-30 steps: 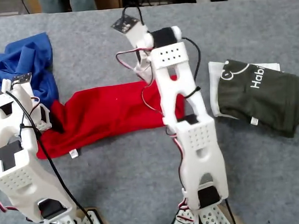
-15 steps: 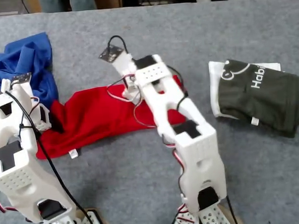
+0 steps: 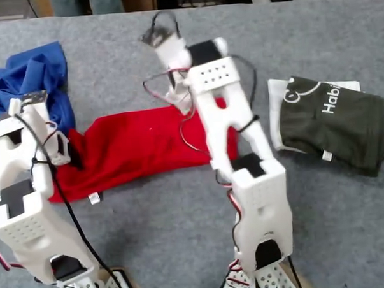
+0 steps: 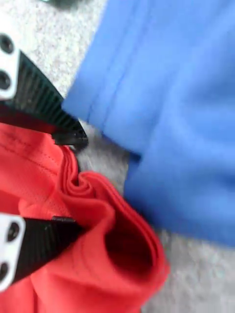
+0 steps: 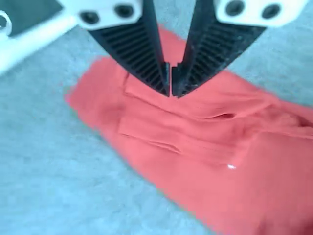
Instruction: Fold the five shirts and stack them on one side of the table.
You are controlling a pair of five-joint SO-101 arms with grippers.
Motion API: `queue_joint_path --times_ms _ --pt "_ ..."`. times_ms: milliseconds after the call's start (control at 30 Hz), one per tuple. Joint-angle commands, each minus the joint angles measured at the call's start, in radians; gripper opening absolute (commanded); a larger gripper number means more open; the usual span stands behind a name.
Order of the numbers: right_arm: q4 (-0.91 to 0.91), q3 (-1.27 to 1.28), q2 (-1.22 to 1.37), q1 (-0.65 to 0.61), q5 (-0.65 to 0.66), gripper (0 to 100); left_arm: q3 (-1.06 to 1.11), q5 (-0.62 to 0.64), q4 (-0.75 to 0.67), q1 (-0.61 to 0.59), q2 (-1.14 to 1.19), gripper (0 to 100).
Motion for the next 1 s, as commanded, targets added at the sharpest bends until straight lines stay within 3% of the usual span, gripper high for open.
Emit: queue_joint_path --times_ms 0,167,300,433,633,900,967 --pt "0.04 -0.085 -0.127 0.015 -0.052 1.5 0.002 0.005 -0.028 0.076 -0.02 24" --pt "0.04 0.025 -0.229 0.023 -0.101 1.5 0.004 0.008 -0.012 0.081 -0.02 2" --pt "0.04 0.145 -0.321 0.028 -0.118 1.5 -0.045 0.011 0.101 0.074 -0.021 13" --pt "0.038 0.245 -0.401 0.029 -0.087 1.5 -0.127 0.018 0.21 0.028 -0.061 17" --pt "0.031 0.338 -0.483 0.029 0.002 1.5 -0.07 0.077 0.199 -0.045 -0.097 17" --pt "0.023 0.344 -0.522 0.028 0.003 1.5 -0.018 0.086 0.097 -0.01 0.091 16" --pt "0.011 0.344 -0.519 0.028 0.003 1.5 -0.041 0.086 0.104 -0.008 0.126 11"
